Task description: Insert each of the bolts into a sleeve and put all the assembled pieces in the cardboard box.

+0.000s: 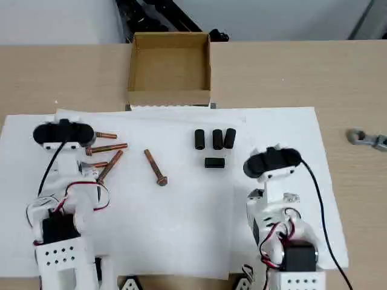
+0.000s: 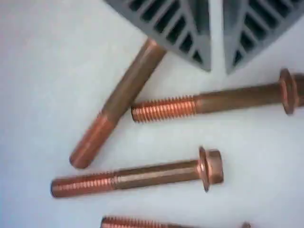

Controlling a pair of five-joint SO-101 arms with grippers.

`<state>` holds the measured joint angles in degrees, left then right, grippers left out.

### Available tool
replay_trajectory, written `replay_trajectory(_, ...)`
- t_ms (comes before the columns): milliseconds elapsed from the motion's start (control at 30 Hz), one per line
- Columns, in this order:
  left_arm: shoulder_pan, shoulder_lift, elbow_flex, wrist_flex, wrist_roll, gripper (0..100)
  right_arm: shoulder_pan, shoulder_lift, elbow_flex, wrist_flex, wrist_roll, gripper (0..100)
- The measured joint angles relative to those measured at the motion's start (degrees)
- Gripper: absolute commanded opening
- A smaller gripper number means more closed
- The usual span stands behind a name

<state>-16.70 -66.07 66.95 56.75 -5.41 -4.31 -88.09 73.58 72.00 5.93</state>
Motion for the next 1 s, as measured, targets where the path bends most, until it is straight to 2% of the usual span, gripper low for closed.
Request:
replay_trajectory(200, 0.0, 0.88, -4.04, -0.26, 0.0, 0, -0.09, 14.51, -12.31, 0.09, 0.0, 0.3)
replay_trajectory(400, 0.0, 4.66, -12.92, 4.22, 0.0, 0, -0.09, 28.92, -25.85, 3.69, 0.0, 0.3)
replay_trajectory(500, 0.0, 12.4, -18.99, 6.33, 0.09, 0, -0.09, 36.57, -33.49, 6.68, 0.0, 0.3)
replay_trajectory(833, 0.0, 47.12, -48.53, 13.89, 12.04, 0, -0.09, 55.65, -56.26, 12.57, 0.09, 1.9)
replay_trajectory(1000, -0.09, 58.46, -59.96, 16.97, 16.97, 0, -0.79, 63.91, -64.18, 15.21, 4.04, 6.1)
